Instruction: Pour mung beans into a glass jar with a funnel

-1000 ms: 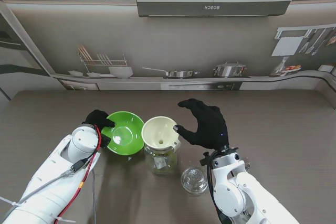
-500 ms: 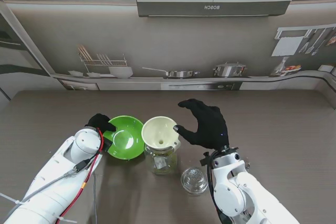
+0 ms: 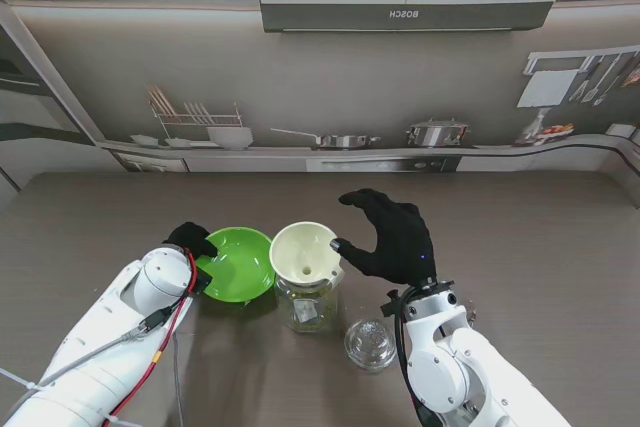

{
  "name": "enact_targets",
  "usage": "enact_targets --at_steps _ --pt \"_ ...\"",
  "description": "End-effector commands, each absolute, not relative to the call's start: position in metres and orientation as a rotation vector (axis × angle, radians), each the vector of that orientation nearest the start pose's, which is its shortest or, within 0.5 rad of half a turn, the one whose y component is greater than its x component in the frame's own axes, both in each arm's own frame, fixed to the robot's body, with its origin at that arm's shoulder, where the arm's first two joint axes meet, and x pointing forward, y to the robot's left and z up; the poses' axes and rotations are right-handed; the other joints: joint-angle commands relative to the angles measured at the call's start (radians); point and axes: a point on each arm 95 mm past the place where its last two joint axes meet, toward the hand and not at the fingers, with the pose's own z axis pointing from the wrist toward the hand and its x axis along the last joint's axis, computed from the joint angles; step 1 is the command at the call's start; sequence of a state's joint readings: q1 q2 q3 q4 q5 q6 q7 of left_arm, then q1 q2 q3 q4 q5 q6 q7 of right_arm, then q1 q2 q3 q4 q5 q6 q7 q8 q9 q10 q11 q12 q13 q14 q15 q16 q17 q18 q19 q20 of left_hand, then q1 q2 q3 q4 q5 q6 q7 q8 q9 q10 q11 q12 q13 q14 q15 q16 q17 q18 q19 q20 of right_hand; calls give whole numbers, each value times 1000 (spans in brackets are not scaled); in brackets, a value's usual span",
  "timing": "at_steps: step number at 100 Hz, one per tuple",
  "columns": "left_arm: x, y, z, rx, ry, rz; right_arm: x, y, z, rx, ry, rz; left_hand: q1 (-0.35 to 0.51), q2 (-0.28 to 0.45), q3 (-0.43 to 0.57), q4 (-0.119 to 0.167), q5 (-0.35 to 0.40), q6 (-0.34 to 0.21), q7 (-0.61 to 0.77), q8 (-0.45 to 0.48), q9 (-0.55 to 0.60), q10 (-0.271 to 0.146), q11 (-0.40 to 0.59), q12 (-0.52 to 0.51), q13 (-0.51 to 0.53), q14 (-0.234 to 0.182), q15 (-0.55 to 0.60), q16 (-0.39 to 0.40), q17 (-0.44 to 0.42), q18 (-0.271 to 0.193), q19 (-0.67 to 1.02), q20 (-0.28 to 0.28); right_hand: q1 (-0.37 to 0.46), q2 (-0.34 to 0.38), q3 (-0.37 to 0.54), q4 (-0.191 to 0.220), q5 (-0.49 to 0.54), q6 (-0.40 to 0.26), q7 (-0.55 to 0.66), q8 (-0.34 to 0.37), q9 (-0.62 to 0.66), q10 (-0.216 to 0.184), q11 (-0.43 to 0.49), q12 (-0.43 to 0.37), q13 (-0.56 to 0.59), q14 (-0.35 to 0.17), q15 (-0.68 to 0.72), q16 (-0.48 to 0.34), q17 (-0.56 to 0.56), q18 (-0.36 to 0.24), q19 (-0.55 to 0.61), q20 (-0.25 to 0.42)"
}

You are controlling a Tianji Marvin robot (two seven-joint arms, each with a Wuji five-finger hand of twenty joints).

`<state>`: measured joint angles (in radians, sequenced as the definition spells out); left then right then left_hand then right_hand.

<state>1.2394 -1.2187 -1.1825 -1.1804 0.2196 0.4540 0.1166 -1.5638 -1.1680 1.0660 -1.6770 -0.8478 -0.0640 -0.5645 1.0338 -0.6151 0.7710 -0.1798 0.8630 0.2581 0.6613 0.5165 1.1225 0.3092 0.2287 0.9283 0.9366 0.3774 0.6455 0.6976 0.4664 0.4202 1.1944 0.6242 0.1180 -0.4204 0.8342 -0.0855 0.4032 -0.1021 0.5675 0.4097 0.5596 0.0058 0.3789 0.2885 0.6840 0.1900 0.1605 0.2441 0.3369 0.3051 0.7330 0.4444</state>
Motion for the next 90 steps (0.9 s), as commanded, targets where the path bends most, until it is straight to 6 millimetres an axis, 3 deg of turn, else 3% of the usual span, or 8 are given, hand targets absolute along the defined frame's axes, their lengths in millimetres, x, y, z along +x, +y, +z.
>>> enact_targets --at_steps 1,20,33,39,48,63,73,90 --pt "490 56 -362 -2183 716 -1260 371 73 -270 1016 953 2049 30 12 14 33 -4 -13 -32 -7 -33 14 -5 -38 -29 23 -29 -26 -49 -14 -42 -31 -36 24 13 31 -23 4 7 -22 -31 6 11 -14 6 -10 4 -8 -12 13 16 -3" --pt "488 59 -363 -2179 780 -1232 371 73 -270 1018 953 2050 -13 20 14 33 -28 -20 -196 -8 -139 -5 -8 -191 -171 40 -138 -85 -203 -7 -163 -52 -36 24 15 31 -21 5 9 -21 -30 7 11 -14 8 -9 5 -7 -12 13 16 -3" --pt "488 60 -363 -2177 796 -1224 371 73 -269 1018 953 2051 -75 37 47 37 -36 -13 -318 0 -196 -9 -11 -397 -237 30 -202 -139 -254 -17 -232 -46 -37 25 15 30 -21 4 10 -21 -28 7 12 -14 9 -9 5 -6 -12 11 16 -3" --pt "488 60 -363 -2175 797 -1225 371 73 -269 1019 954 2051 -109 46 59 44 -45 -10 -352 -11 -218 -10 -21 -427 -269 25 -234 -160 -275 -22 -258 -51 -37 25 15 30 -20 5 10 -21 -29 7 11 -14 9 -10 5 -6 -12 13 16 -3" --pt "488 61 -363 -2167 801 -1224 371 73 -269 1018 956 2051 -181 63 86 86 -60 -1 -418 -61 -258 -21 -44 -468 -323 20 -284 -196 -305 -31 -305 -53 -37 26 15 30 -21 5 10 -21 -29 6 11 -14 10 -9 5 -6 -12 13 16 -3" --pt "486 64 -361 -2152 796 -1246 371 73 -269 1018 956 2051 -270 52 26 76 -128 -37 -487 -133 -347 -26 -93 -534 -446 31 -376 -252 -375 -50 -430 -72 -37 25 15 30 -19 4 10 -21 -29 5 11 -15 11 -11 5 -6 -11 12 17 -3" --pt "485 66 -357 -2142 786 -1282 371 73 -269 1018 958 2050 -323 50 -12 73 -155 -63 -503 -161 -396 -42 -117 -572 -499 15 -430 -284 -404 -59 -523 -81 -37 26 16 30 -20 4 10 -21 -30 5 10 -15 10 -9 4 -6 -11 12 17 -3" --pt "483 69 -347 -2077 791 -1362 371 73 -269 1019 958 2049 -368 73 -67 76 -172 -91 -506 -188 -443 -53 -130 -617 -540 -3 -484 -319 -399 -75 -699 -76 -37 25 16 30 -19 4 11 -20 -28 5 11 -14 10 -11 4 -5 -11 12 17 -4"
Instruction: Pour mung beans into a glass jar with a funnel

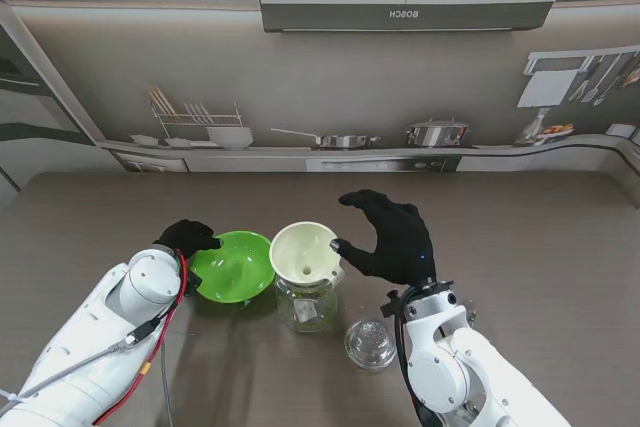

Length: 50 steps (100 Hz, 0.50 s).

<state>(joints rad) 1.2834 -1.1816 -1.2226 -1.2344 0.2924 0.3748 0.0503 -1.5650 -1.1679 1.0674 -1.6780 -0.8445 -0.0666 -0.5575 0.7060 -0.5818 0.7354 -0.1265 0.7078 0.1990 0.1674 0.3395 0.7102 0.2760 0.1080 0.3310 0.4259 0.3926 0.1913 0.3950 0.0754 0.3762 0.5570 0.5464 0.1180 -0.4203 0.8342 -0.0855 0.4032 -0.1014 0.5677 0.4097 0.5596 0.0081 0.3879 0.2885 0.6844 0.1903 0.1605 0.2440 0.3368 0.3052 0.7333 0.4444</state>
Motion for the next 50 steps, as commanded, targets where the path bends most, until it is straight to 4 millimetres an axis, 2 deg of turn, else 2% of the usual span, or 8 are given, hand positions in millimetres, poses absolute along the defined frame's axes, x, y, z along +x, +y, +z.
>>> enact_targets --at_steps 1,13,24,50 --pt "483 69 -346 -2072 790 -1369 371 73 -269 1019 958 2049 -40 39 -32 23 -18 -30 -12 -11 -33 -21 -11 -21 -31 -19 -30 -17 -10 -31 -66 1 -37 25 16 30 -19 3 10 -20 -28 4 2 -14 10 -11 4 -5 -11 12 17 -4" --pt "481 69 -332 -2003 766 -1459 371 73 -269 1020 962 2049 -38 48 -45 27 -19 -45 -10 -15 -38 -29 -12 -31 -33 -28 -43 -22 15 -34 -154 8 -36 25 17 30 -19 3 10 -21 -28 4 2 -15 9 -10 4 -5 -12 13 17 -4" --pt "477 66 -318 -1924 770 -1546 371 73 -269 1022 967 2048 -34 55 -49 29 -17 -46 -9 -19 -38 -32 -9 -36 -30 -31 -49 -22 64 -33 -280 41 -36 25 17 30 -19 5 10 -21 -28 4 1 -15 10 -10 4 -5 -11 13 17 -4" --pt "459 48 -287 -1795 784 -1817 370 73 -269 1028 976 2045 -23 58 -38 32 -34 -27 -16 -23 -49 -45 -12 -40 -38 -59 -56 -26 62 -58 -304 63 -37 26 17 30 -16 4 11 -20 -28 4 1 -15 9 -10 4 -6 -11 12 17 -4"
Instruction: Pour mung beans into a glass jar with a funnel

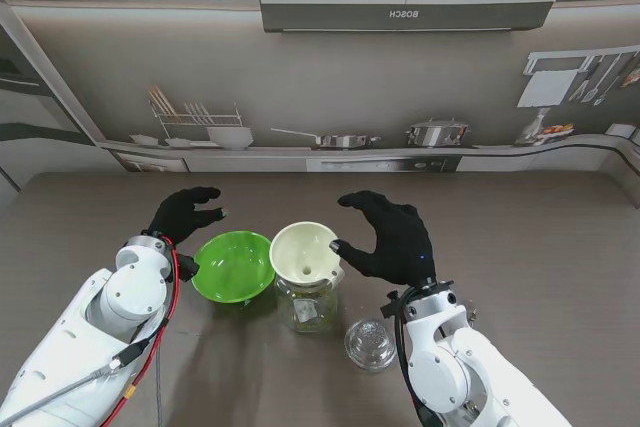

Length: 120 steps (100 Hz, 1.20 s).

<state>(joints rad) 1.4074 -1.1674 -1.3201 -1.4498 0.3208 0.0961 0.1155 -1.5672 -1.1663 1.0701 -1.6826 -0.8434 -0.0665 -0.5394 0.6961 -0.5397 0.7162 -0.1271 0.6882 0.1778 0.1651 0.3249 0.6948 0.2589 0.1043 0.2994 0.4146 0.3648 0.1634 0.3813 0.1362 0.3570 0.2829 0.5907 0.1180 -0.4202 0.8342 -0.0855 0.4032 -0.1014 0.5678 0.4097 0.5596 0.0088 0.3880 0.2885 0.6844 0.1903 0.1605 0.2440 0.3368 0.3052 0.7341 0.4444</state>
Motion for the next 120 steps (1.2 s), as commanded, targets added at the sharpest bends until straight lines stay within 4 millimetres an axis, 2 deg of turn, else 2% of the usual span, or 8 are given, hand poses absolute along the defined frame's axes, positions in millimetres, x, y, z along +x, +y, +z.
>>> enact_targets --at_steps 1,34,48,66,105,120 --pt "458 47 -286 -1790 786 -1826 370 73 -269 1028 976 2045 -14 16 -19 32 -19 -6 -16 -8 -34 -29 -8 -9 -27 -31 -28 -13 2 -40 -31 19 -36 25 17 30 -17 3 11 -21 -28 4 1 -15 9 -9 4 -5 -11 12 16 -4" --pt "426 21 -269 -1651 893 -2064 370 74 -270 1040 985 2046 2 14 -18 35 -34 -26 -19 -9 -60 -58 -18 -25 -17 -80 -31 -28 37 -73 -53 6 -36 25 17 30 -16 2 10 -21 -28 5 1 -14 9 -9 4 -5 -12 13 16 -4" --pt "416 11 -270 -1586 927 -2111 370 74 -270 1046 994 2048 5 11 -21 36 -34 -32 -19 -8 -48 -67 -12 -30 -2 -102 -24 -33 53 -82 -55 -2 -36 25 18 30 -16 4 10 -20 -27 6 1 -14 8 -9 3 -6 -12 13 16 -4" --pt "403 1 -275 -1521 945 -2161 369 74 -271 1053 1004 2045 8 10 -22 37 -35 -39 -20 -9 -44 -68 -10 -34 7 -110 -15 -40 74 -93 -54 -10 -36 25 18 30 -13 3 11 -20 -27 6 1 -14 8 -8 4 -5 -12 13 16 -4" --pt "389 3 -285 -1467 861 -2200 371 79 -276 1079 1057 2035 10 8 -29 37 -16 -49 -12 -7 -25 -64 -5 -36 19 -111 1 -50 87 -88 -54 -27 -37 26 18 30 -6 5 13 -18 -24 20 1 -14 9 -11 4 -6 -11 14 16 -3" --pt "386 6 -288 -1477 877 -2186 373 82 -278 1089 1073 2036 9 17 -33 37 -18 -47 -13 -8 -29 -65 -8 -38 14 -113 -1 -54 84 -91 -54 -30 -37 26 18 30 -4 5 13 -18 -22 19 2 -14 9 -9 4 -5 -12 13 16 -3"
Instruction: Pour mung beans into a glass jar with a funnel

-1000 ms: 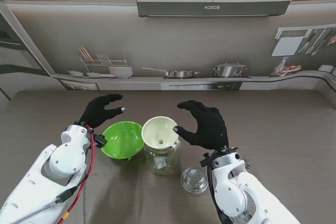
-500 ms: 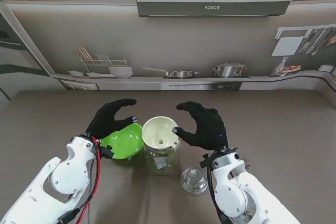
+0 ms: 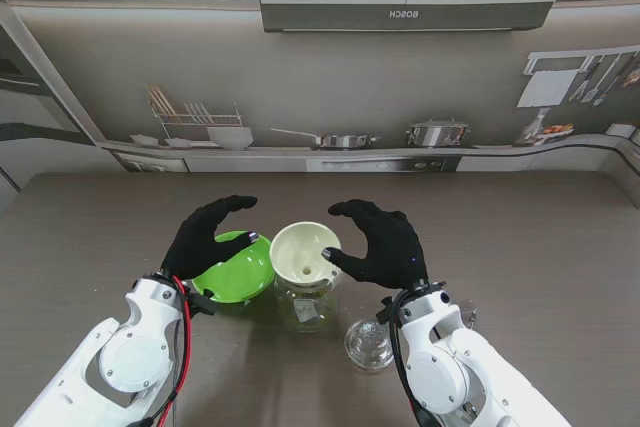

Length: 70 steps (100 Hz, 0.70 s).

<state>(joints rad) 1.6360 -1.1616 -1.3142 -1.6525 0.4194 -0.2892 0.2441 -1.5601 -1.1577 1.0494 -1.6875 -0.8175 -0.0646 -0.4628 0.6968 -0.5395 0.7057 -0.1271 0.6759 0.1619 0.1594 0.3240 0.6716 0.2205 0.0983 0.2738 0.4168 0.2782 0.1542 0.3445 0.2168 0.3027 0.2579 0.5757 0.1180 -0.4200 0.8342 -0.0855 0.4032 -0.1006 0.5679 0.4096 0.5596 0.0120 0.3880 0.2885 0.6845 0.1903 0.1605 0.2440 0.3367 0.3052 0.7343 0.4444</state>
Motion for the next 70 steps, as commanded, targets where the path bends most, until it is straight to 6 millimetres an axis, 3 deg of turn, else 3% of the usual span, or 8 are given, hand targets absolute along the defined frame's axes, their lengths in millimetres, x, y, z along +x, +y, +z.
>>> enact_targets --at_steps 1,23,70 --pt "386 6 -288 -1477 875 -2187 373 82 -278 1089 1074 2036 9 18 -23 37 -9 -33 -9 -7 -6 -26 -2 -12 11 -26 8 -17 3 -37 -29 -16 -38 27 18 30 -4 4 13 -18 -21 16 2 -14 10 -9 4 -5 -12 13 16 -3" --pt "382 8 -286 -1467 867 -2185 384 84 -268 1086 1118 2011 9 33 -32 39 -8 -30 -9 -8 -6 -23 -3 -14 9 -25 7 -20 -4 -35 -30 -19 -40 27 14 29 -4 3 10 -18 -15 16 0 -14 12 -10 5 -5 -8 13 17 -2" --pt "373 14 -281 -1447 840 -2185 442 85 -237 1101 1390 1841 14 46 -43 42 -9 -32 -11 -9 0 -18 -4 -15 9 -21 1 -22 -11 -32 -31 -22 -41 31 -15 33 -7 12 20 1 23 14 14 19 42 -7 35 22 40 -6 81 41"
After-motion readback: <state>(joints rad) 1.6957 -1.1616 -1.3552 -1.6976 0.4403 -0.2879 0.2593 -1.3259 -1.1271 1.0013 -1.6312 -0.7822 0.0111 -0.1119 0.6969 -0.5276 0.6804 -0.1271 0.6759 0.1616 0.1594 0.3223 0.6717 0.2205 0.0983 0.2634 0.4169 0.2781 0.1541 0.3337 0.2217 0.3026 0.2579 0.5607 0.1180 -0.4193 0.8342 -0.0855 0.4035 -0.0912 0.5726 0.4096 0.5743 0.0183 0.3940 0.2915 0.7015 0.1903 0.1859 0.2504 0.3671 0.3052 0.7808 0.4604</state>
